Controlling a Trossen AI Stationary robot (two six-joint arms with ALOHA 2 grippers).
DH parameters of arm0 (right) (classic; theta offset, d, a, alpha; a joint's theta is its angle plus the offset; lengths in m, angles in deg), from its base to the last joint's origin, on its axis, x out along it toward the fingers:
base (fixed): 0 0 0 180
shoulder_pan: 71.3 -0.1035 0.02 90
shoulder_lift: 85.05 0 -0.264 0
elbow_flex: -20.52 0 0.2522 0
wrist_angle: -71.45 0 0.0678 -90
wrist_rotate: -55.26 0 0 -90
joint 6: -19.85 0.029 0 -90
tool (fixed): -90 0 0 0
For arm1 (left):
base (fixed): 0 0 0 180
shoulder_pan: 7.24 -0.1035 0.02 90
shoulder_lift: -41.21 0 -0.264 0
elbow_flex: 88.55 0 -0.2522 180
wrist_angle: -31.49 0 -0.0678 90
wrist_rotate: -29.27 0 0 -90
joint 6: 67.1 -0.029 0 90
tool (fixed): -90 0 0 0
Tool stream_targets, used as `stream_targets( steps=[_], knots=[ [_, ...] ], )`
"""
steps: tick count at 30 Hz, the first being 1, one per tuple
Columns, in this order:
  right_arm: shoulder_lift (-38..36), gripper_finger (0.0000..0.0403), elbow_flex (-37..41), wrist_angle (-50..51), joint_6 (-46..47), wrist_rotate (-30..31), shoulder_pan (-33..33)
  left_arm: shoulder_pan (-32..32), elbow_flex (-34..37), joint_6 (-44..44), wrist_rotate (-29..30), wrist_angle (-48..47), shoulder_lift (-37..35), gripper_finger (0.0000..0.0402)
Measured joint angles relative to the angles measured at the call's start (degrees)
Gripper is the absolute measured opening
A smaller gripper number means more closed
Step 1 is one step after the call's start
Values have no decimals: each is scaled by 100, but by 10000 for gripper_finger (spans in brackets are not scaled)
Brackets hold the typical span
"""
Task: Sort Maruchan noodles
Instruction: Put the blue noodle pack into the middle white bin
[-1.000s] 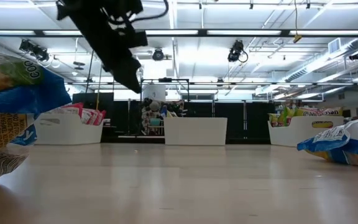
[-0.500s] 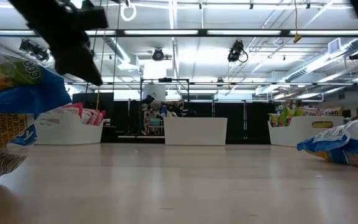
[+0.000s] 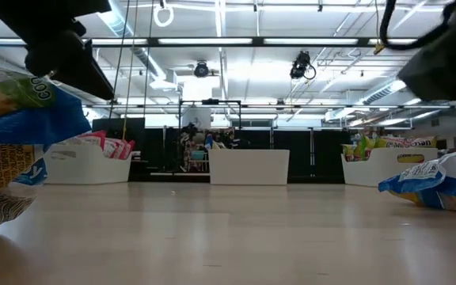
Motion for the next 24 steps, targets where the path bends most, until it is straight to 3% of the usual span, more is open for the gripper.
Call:
stream_targets(
  steps=[3,10,15,24],
  knots=[
    [3,5,317,-231,-220,96,202,35,0,10,0,-3,2,187],
    [-28,5,383,-1991,-1500,214,812,17,0,-25,82,-16,7,187],
    [-133,5,-43,-2236,-2202,1403,1145,-9,0,-25,83,-54,7,187],
    [-1452,28,7,-2368,-2931,2742,1262,-22,0,-27,42,-56,7,187]
  ],
)
